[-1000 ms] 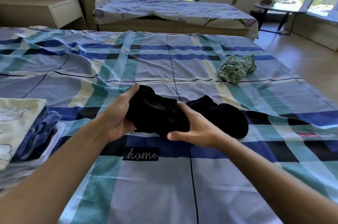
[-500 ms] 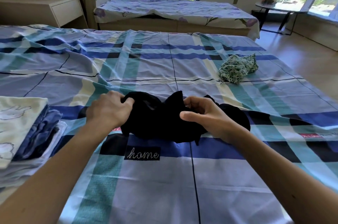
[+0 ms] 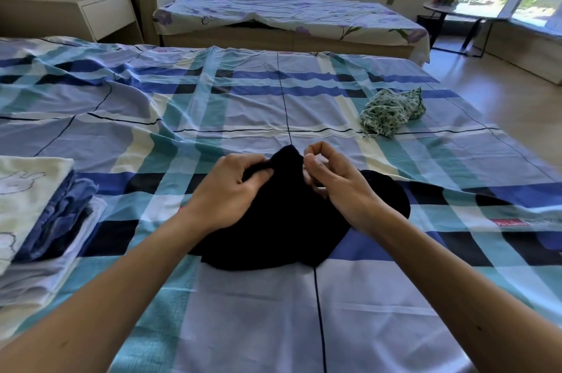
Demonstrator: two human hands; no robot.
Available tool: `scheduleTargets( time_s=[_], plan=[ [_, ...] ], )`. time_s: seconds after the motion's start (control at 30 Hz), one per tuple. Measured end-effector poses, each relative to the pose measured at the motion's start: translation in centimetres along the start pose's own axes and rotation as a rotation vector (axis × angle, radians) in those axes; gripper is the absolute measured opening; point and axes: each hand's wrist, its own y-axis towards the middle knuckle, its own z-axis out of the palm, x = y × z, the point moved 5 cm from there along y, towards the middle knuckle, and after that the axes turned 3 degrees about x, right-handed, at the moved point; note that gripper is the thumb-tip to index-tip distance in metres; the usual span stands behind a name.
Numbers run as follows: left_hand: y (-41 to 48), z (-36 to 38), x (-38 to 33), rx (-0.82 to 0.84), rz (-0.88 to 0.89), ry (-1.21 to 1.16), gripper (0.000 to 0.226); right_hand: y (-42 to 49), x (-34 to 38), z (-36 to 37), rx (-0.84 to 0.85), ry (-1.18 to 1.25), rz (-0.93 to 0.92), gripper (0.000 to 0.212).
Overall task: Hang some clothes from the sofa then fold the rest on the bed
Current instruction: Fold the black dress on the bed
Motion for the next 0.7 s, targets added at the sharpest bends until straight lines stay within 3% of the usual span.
scheduleTargets(
  time_s=[0.07,0.13,0.2,0.27,0.33,0.47,0.53,0.63,0.7],
  plan=[
    [-0.1,-0.3,-0.2,-0.021,-0.017,-0.096,0.030,-0.1,-0.3,0.3,0.144,-0.184,0.027,0.022],
    [-0.3,-0.3,-0.6,-0.035,-0.012,-0.156,0.028,-0.3,-0.9,0.9,0.238,-0.403,0.022,0.022],
    [-0.3,-0.4,-0.8,-0.049,0.003,-0.250,0.026,-0.2,-1.3,0.9,0.165,-0.411,-0.006,0.013],
    [-0.1,-0.7,-0.8,-0.016,-0.001,-0.276,0.024,-0.1,-0.5,0.0,-0.015,-0.187,0.048,0.006],
    [-0.2,-0.9,0.0,0.075,-0.012,-0.051,0.021,-0.1,0.8,-1.6,-0.171,0.028,0.045,0.022],
    [-0.9,0.8,3.1,0.255,-0.109,0.506,0.024,-0.6,3.2,-4.7,-0.324,0.220,-0.064,0.021],
    [-1.1,2.3,4.0,0.309,-0.142,0.539,0.043,-0.8,3.9,-5.0,-0.317,0.319,-0.083,0.024],
    [-0.8,4.3,3.4,0.244,-0.118,0.479,0.097,-1.1,4.0,-5.1,-0.272,0.377,-0.081,0.032],
    [-0.3,4.9,2.2,0.134,-0.062,0.370,0.099,-1.2,3.5,-4.7,-0.220,0.396,-0.071,0.038]
  ],
)
